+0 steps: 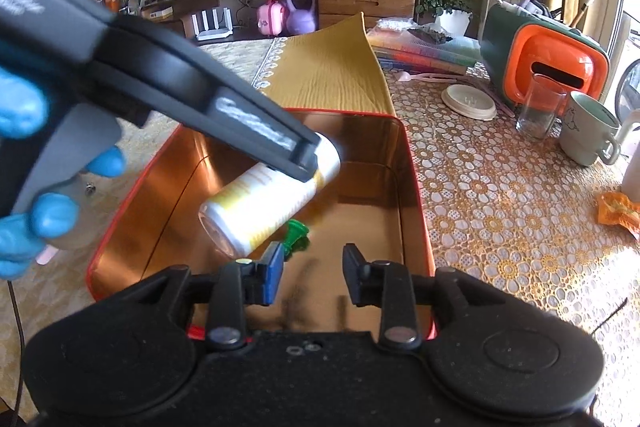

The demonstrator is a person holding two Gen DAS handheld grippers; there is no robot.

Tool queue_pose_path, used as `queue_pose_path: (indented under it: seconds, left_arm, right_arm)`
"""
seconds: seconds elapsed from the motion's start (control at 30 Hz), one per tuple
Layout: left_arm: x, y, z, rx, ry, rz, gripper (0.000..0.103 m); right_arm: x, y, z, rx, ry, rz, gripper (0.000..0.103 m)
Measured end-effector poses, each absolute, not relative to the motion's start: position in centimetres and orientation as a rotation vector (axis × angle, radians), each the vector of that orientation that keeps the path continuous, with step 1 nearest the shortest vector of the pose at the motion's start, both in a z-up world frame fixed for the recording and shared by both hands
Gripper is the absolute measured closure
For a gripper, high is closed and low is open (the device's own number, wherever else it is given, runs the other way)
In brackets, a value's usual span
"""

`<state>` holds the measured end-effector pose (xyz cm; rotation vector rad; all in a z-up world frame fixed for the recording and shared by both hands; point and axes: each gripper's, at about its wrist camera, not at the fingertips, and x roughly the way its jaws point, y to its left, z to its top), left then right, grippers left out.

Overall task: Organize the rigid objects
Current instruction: 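Carry bottle and green piece into the red box and open both grippers, then withdraw both tools from the red box back toward the remaining items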

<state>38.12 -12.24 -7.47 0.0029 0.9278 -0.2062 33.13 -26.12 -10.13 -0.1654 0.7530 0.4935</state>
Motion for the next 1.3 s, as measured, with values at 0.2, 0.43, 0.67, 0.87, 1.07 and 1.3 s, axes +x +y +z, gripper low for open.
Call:
queue_pose_path:
  seconds: [0.2, 0.43, 0.67, 0.87, 1.07, 1.3]
  left_arm:
    - [35.3, -11.0, -5.5, -0.007, 0.896, -0.206, 0.044]
    - [31.7, -9.5, -3.7, -0.005, 0.859, -0.192, 0.044]
    - [27.6, -7.2, -1.9, -0.006, 0.799, -0.168, 0.044]
    - [23.7, -4.2, -1.1, -0.026, 0.779, -0.150, 0.044]
    - [20.1, -0.8, -1.1, -0.049, 0.766, -0.098, 0.034]
    - [16.4, 3.7, -1.4, -0.080, 0.740, 0.007, 0.034]
  right_arm:
    - [31.9, -26.4, -8.8, -0.124, 0.743, 0.486, 0.068]
    - [30.0, -26.0, -7.1, -0.100, 0.730, 0.500, 0.065]
    - [27.8, -25.4, -5.5, -0.069, 0.710, 0.524, 0.051]
    - [25.5, -24.3, -4.4, -0.055, 0.701, 0.568, 0.046]
    - [23.5, -22.0, -3.5, -0.068, 0.682, 0.614, 0.042]
    - [21.7, -19.8, -3.7, -0.076, 0.686, 0.655, 0.039]
